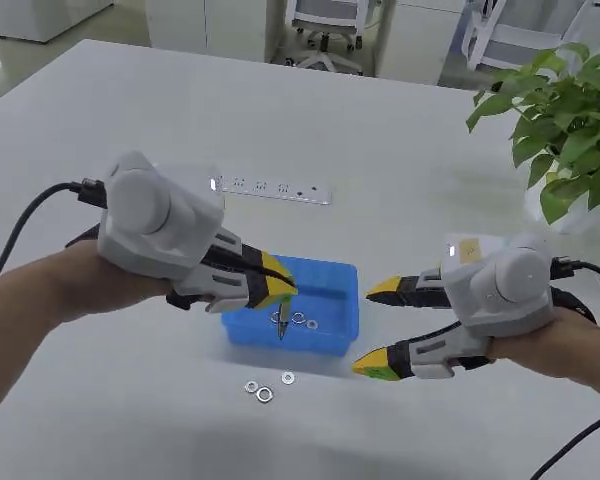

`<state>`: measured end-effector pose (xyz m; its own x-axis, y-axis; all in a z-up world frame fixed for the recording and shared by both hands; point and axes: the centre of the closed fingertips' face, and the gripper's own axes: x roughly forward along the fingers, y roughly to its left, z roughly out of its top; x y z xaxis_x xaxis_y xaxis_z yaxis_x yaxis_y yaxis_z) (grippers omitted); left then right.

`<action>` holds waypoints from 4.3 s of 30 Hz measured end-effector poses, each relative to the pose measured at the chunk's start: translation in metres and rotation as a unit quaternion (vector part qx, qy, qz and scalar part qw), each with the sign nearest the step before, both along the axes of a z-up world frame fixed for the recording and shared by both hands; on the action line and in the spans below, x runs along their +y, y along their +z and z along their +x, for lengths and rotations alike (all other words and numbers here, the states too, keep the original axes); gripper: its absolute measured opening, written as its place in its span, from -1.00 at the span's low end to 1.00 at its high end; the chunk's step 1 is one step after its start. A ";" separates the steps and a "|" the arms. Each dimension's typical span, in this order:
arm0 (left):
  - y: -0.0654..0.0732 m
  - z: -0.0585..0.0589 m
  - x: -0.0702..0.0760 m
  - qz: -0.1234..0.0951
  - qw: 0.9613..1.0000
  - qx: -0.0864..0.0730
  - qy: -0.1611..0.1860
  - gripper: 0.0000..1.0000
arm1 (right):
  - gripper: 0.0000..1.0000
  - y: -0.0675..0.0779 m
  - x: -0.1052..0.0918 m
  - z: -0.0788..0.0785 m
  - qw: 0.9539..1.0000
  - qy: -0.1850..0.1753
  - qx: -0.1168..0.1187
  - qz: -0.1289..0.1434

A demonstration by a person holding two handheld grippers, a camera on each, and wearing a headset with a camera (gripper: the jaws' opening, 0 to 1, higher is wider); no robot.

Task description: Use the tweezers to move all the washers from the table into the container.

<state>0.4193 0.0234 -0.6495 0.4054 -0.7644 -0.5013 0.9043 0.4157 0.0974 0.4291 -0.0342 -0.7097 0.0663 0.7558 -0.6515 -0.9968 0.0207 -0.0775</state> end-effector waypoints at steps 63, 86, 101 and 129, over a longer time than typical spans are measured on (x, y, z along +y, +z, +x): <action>-0.054 -0.011 -0.016 -0.019 0.999 0.030 -0.016 -0.88 | 0.22 -0.028 -0.015 -0.033 0.999 -0.002 0.040 -0.001; -0.054 -0.014 -0.011 -0.011 0.999 0.035 -0.025 -0.88 | -0.06 -0.026 0.011 -0.031 0.999 0.044 0.027 0.012; -0.055 -0.015 -0.010 -0.010 0.999 0.038 -0.028 -0.89 | -0.34 -0.031 0.038 -0.028 0.996 0.083 0.017 0.012; -0.056 -0.016 -0.009 -0.004 0.999 0.041 -0.032 -0.89 | -0.76 -0.057 0.070 -0.032 0.986 0.166 0.005 -0.026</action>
